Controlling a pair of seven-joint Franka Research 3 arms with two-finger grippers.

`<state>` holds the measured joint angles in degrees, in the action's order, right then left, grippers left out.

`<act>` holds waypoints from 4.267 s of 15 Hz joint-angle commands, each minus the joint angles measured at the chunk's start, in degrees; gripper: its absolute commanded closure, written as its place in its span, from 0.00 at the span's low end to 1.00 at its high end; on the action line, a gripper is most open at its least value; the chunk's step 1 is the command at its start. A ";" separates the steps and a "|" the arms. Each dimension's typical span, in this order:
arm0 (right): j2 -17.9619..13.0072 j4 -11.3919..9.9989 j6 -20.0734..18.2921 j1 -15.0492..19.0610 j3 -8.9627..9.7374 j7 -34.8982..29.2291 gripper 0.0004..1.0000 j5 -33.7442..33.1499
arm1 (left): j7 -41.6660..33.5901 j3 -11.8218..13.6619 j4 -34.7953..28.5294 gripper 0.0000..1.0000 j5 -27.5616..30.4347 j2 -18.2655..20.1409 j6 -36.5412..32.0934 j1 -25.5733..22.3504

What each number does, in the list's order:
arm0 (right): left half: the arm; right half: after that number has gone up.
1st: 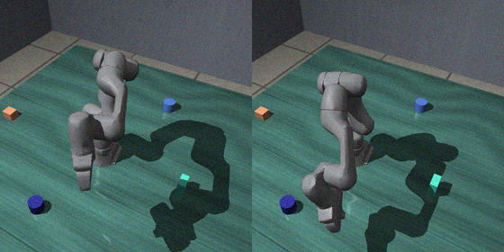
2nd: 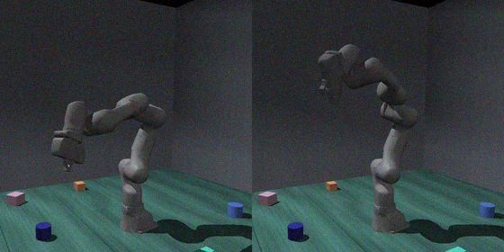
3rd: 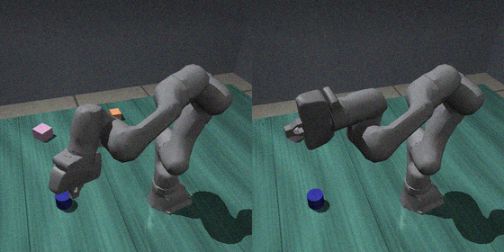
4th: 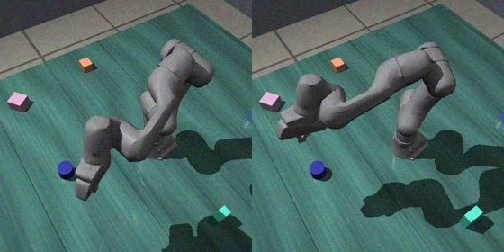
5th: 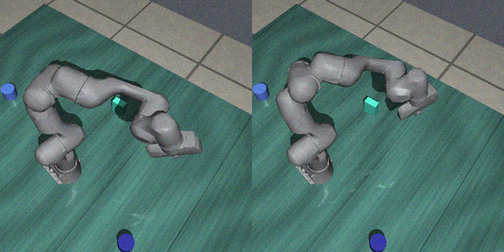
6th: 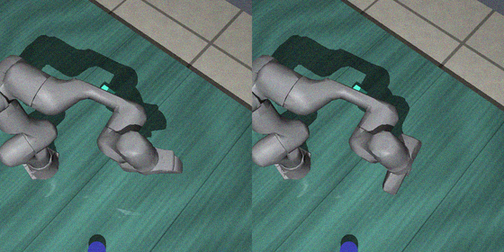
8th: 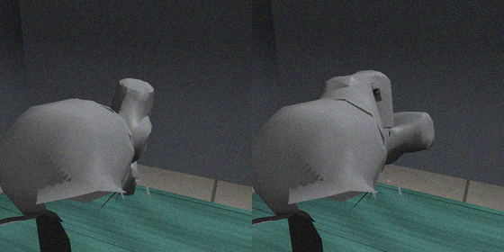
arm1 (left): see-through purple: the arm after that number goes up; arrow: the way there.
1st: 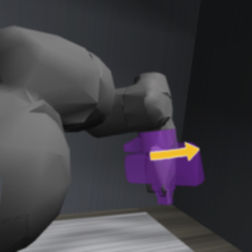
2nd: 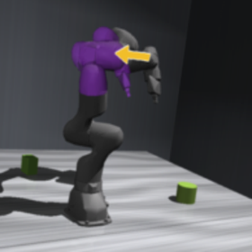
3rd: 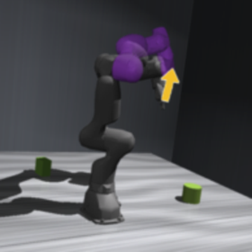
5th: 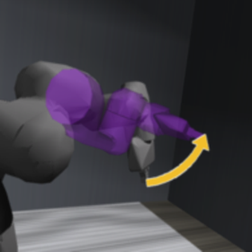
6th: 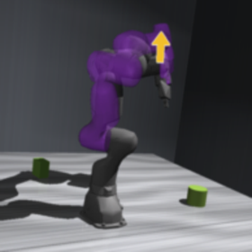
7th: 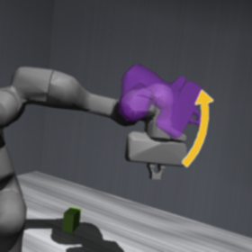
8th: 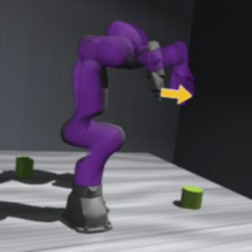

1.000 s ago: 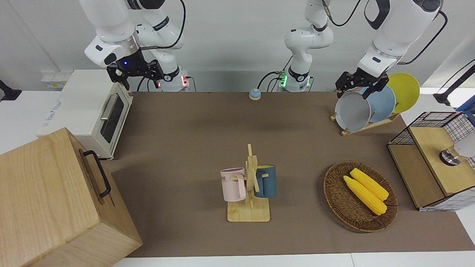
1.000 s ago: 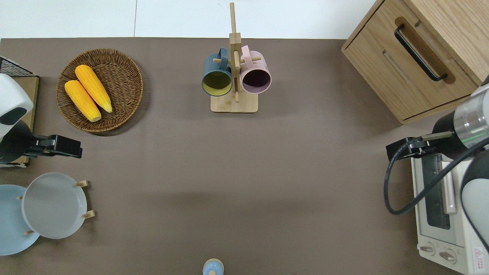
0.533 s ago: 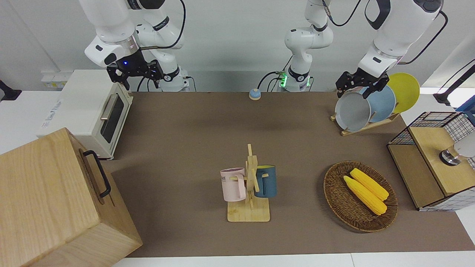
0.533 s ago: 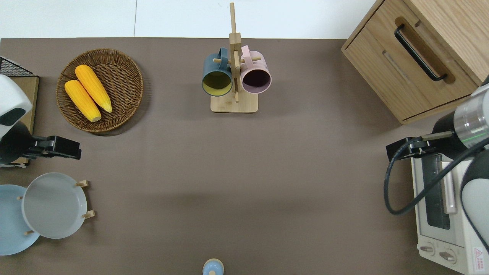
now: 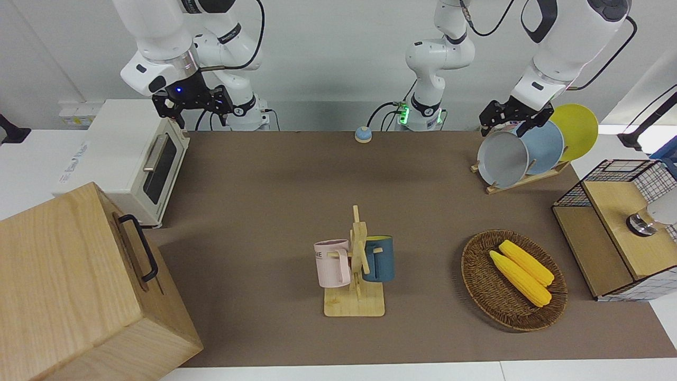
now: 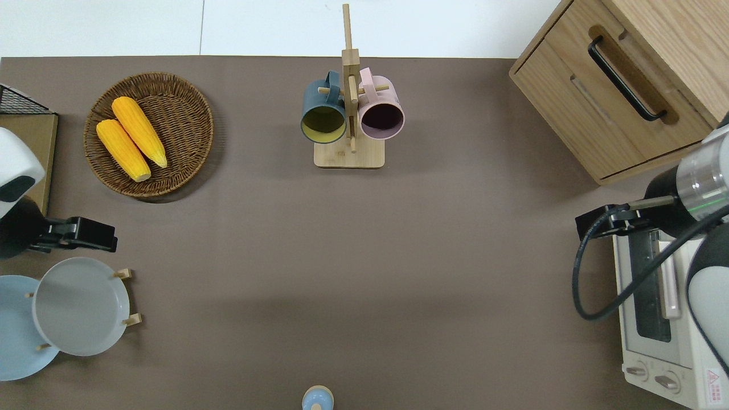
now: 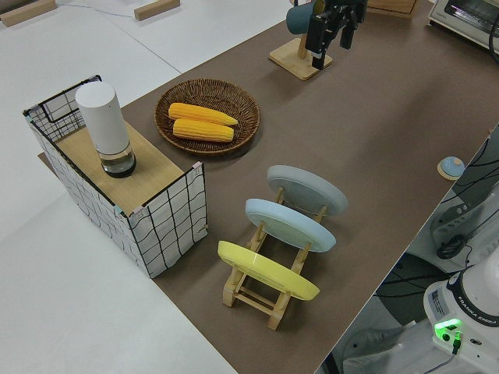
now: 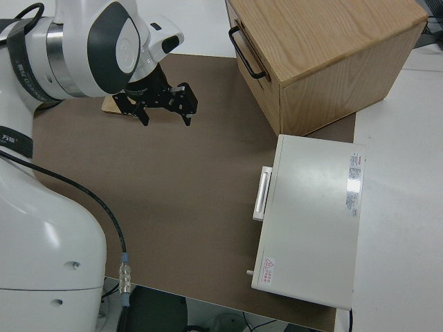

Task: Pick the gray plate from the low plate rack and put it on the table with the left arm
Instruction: 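Lower the left gripper to the gray plate in the low rack, then grasp the rim of the gray plate with the left gripper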

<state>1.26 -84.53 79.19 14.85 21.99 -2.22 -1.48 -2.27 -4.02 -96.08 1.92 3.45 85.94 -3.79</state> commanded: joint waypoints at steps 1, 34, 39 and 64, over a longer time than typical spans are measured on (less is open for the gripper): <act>-0.12 0.41 -0.62 1.32 1.21 -0.68 0.02 -0.37 | 0.16 -0.02 -11.65 0.00 -0.60 9.54 3.97 0.01; -0.12 0.33 -0.62 1.32 1.21 -0.68 0.02 -0.37 | 5.44 0.86 -36.80 0.00 -14.48 14.31 25.32 -13.26; -0.12 0.41 -0.62 1.32 1.21 -0.68 0.02 -0.37 | 5.44 0.86 -38.12 0.07 -14.57 13.69 27.71 -13.97; -0.12 0.33 -0.62 1.32 1.21 -0.68 0.02 -0.37 | 5.52 -0.28 -22.57 0.95 -16.60 12.99 9.61 -11.16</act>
<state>1.26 -84.53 79.19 14.85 21.99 -2.22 -1.48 3.17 -4.41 -121.12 -14.52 16.56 98.97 -16.66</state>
